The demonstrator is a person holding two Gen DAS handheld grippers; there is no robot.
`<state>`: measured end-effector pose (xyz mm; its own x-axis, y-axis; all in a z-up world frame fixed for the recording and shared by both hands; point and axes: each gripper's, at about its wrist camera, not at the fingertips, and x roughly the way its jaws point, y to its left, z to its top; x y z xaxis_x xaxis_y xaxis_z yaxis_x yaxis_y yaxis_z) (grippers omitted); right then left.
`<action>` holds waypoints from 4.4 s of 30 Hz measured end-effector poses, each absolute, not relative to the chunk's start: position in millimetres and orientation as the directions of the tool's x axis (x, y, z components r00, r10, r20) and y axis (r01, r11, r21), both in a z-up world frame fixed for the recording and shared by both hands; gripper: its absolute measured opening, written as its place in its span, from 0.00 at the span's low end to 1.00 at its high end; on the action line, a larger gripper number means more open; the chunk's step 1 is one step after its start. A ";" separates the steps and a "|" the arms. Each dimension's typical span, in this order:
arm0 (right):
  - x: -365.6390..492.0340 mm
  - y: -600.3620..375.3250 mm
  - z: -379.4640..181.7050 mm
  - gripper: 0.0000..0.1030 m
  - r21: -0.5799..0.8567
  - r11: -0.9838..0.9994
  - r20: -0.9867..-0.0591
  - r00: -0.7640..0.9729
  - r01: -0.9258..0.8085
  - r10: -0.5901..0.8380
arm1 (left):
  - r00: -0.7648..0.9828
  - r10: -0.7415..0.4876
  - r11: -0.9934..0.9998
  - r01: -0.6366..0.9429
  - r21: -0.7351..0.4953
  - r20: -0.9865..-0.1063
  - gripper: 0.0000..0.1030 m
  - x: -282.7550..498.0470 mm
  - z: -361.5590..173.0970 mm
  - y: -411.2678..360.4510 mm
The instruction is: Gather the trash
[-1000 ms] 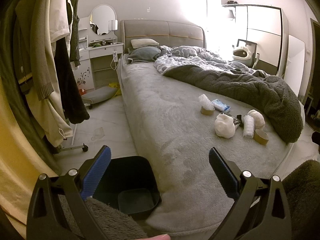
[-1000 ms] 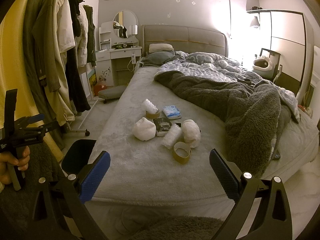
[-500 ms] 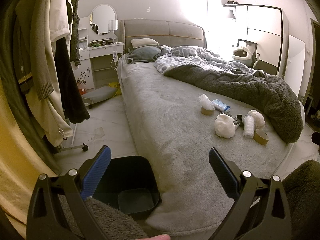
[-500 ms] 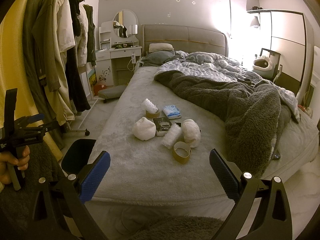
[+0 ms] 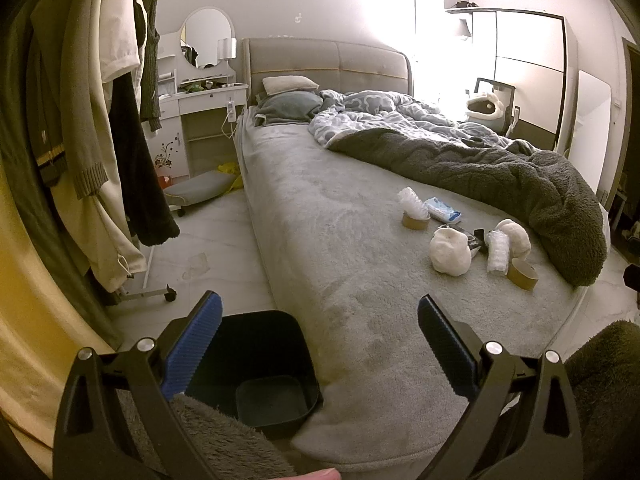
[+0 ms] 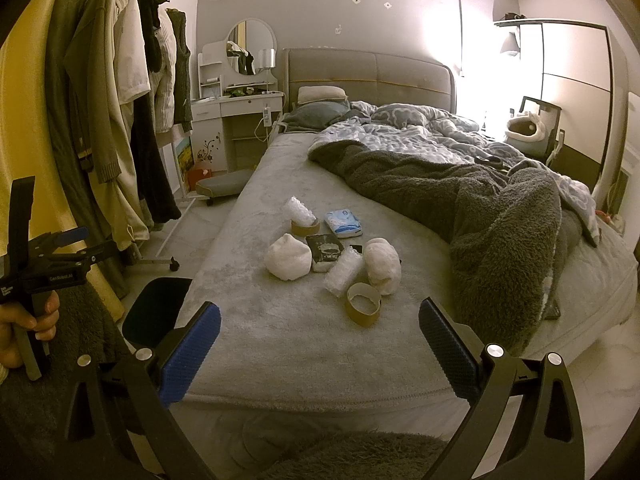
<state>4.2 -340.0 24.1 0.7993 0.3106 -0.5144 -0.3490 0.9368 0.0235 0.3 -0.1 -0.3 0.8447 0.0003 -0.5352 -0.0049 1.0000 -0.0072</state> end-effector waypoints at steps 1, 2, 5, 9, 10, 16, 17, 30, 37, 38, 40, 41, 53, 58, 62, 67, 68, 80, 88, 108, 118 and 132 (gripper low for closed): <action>4.3 -340.0 24.0 0.97 0.023 0.937 -0.514 0.799 -0.349 0.311 | 0.845 0.001 1.000 -0.005 -0.007 -0.535 0.97 0.4 -0.3 0.0; 4.3 -340.0 24.0 0.97 0.023 0.937 -0.515 0.799 -0.349 0.311 | 0.845 0.000 1.000 -0.005 -0.008 -0.536 0.97 0.4 -0.2 0.0; 4.3 -340.0 24.0 0.97 0.023 0.937 -0.515 0.799 -0.349 0.310 | 0.844 0.001 1.000 -0.005 -0.007 -0.536 0.97 0.4 -0.2 0.0; 4.4 -339.9 23.9 0.97 0.023 0.937 -0.516 0.799 -0.349 0.310 | 0.844 0.000 1.000 -0.005 -0.008 -0.536 0.97 0.2 -0.2 0.0; 4.3 -340.0 24.0 0.97 0.023 0.937 -0.515 0.799 -0.349 0.310 | 0.844 0.000 1.000 -0.005 -0.007 -0.536 0.97 0.4 -0.3 0.0; 4.5 -339.9 23.9 0.97 0.023 0.937 -0.515 0.799 -0.349 0.310 | 0.844 0.000 1.000 -0.005 -0.007 -0.536 0.97 0.4 -0.3 -0.1; 4.5 -339.9 23.8 0.97 0.023 0.937 -0.515 0.799 -0.349 0.310 | 0.844 0.000 1.000 -0.005 -0.007 -0.537 0.97 0.4 -0.3 0.0; 4.9 -339.2 23.3 0.97 0.022 0.937 -0.516 0.798 -0.349 0.310 | 0.843 0.000 1.000 -0.005 -0.007 -0.537 0.97 0.5 -0.3 0.0; 4.4 -337.9 26.9 0.97 0.004 0.940 -0.524 0.799 -0.342 0.294 | 0.844 0.000 1.000 -0.001 -0.002 -0.536 0.97 0.4 -0.2 -0.3; 3.8 -337.4 28.4 0.97 -0.012 0.942 -0.530 0.801 -0.335 0.279 | 0.846 -0.006 1.000 0.005 -0.003 -0.534 0.97 0.4 0.1 -0.1; 2.7 -334.4 19.6 0.97 -0.043 0.942 -0.537 0.802 -0.334 0.260 | 0.851 -0.005 1.000 0.012 0.011 -0.524 0.97 -0.7 0.8 0.1; 1.4 -331.9 18.7 0.97 -0.063 0.939 -0.539 0.803 -0.337 0.252 | 0.853 0.003 1.000 0.010 0.021 -0.521 0.97 0.1 0.2 -0.6; 47.4 -335.7 17.7 0.82 0.038 0.946 -0.543 0.788 -0.321 0.290 | 0.848 -0.111 0.992 0.125 -0.008 -0.519 0.96 18.6 1.6 -2.7; 78.2 -336.5 13.5 0.76 0.049 0.950 -0.561 0.778 -0.310 0.283 | 0.825 -0.167 0.982 0.187 -0.017 -0.539 0.96 35.7 -3.2 -8.6; 103.7 -338.7 2.9 0.69 0.039 0.954 -0.590 0.764 -0.297 0.262 | 0.809 -0.216 0.969 0.246 -0.019 -0.547 0.95 54.0 -9.7 -15.0; 132.7 -352.7 -13.3 0.66 0.057 0.958 -0.617 0.744 -0.281 0.255 | 0.784 -0.280 0.943 0.332 -0.007 -0.553 0.95 75.8 -23.1 -29.0; 138.1 -354.5 -16.7 0.63 0.056 0.958 -0.626 0.737 -0.281 0.253 | 0.780 -0.286 0.938 0.346 0.003 -0.556 0.94 79.6 -24.9 -32.8; 194.1 -365.8 -56.9 0.55 0.088 0.951 -0.721 0.639 -0.297 0.266 | 0.666 -0.405 0.871 0.489 -0.043 -0.627 0.80 135.7 -50.9 -75.0; 218.9 -368.0 -66.0 0.55 0.107 0.944 -0.734 0.615 -0.313 0.288 | 0.618 -0.416 0.850 0.525 -0.044 -0.666 0.72 165.2 -64.6 -111.7; 233.1 -385.0 -43.4 0.31 0.182 0.933 -0.653 0.671 -0.310 0.350 | 0.531 -0.438 0.843 0.522 -0.126 -0.725 0.63 201.1 -85.0 -148.0; 240.2 -341.2 -17.2 0.31 0.197 0.912 -0.578 0.709 -0.359 0.404 | 0.551 -0.438 0.864 0.478 -0.162 -0.711 0.45 202.0 -76.6 -132.2; 242.5 -241.8 -1.6 0.31 0.177 0.853 -0.551 0.669 -0.491 0.499 | 0.702 -0.306 0.951 0.253 -0.176 -0.643 0.44 194.7 -56.6 -20.7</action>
<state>242.5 -241.8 -1.6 0.6688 0.4994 -0.5507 -0.4909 0.8530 0.1774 194.7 -20.7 -56.6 0.7023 -0.3056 -0.6430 0.2532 0.9514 -0.1755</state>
